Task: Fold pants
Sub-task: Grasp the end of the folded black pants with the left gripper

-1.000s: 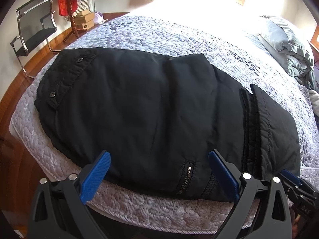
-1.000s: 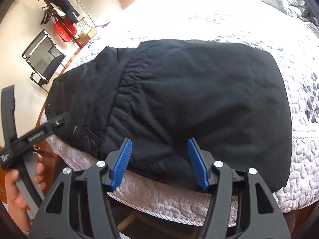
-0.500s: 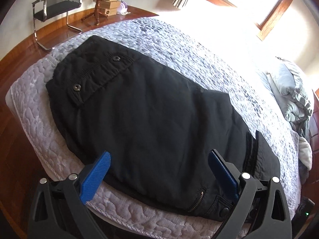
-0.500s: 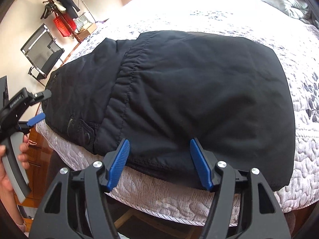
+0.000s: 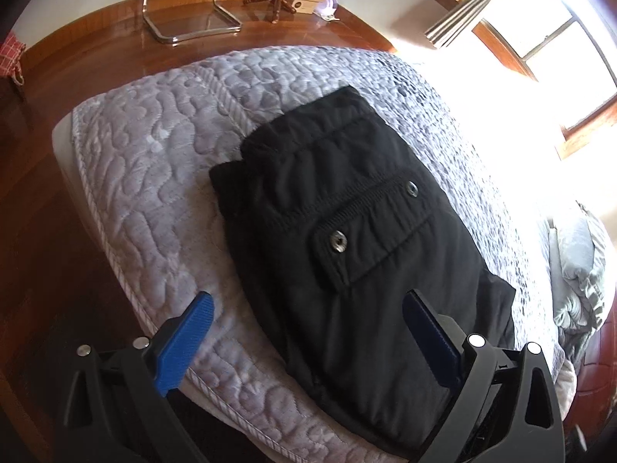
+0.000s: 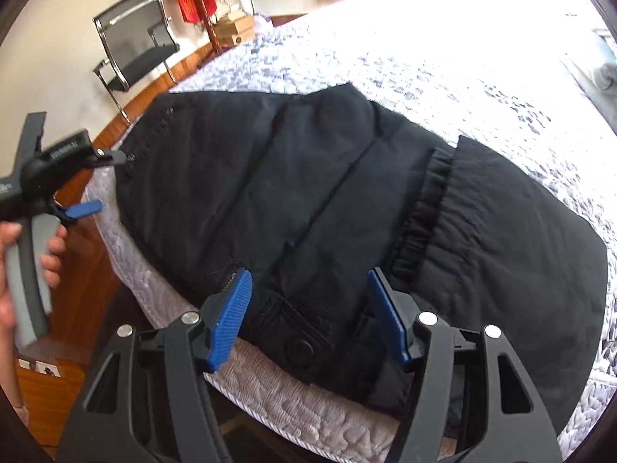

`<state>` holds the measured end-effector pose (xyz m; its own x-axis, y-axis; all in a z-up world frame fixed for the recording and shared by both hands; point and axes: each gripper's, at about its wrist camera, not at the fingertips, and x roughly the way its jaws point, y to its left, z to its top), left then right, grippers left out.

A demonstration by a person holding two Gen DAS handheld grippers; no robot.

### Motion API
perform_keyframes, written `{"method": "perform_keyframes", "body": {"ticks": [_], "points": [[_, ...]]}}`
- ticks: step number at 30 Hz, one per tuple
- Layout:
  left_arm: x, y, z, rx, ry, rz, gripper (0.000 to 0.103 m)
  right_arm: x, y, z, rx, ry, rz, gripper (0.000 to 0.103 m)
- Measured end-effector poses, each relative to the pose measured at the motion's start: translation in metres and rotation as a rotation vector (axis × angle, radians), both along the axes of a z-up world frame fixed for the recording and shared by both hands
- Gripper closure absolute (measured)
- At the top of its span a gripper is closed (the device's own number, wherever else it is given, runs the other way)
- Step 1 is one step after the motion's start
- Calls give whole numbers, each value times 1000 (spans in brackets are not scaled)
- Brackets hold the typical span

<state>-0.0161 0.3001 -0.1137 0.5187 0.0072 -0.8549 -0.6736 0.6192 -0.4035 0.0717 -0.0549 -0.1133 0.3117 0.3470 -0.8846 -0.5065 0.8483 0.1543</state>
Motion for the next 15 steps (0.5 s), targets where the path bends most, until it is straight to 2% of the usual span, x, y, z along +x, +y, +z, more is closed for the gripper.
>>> {"method": "perform_keyframes", "body": {"ticks": [5, 8, 10, 12, 15], "points": [[9, 31, -11, -74, 22, -31, 5, 6, 3, -15, -10, 34, -28, 40], [7, 45, -20, -159, 8, -22, 21, 7, 9, -18, -14, 38, -27, 34], [4, 52, -26, -215, -4, -6, 27, 9, 17, -18, -18, 28, -17, 33], [2, 57, -32, -271, -13, 14, 28, 10, 26, -17, -14, 18, 10, 33], [0, 62, -43, -312, -15, 21, 25, 15, 38, -18, -11, 9, 42, 32]]}}
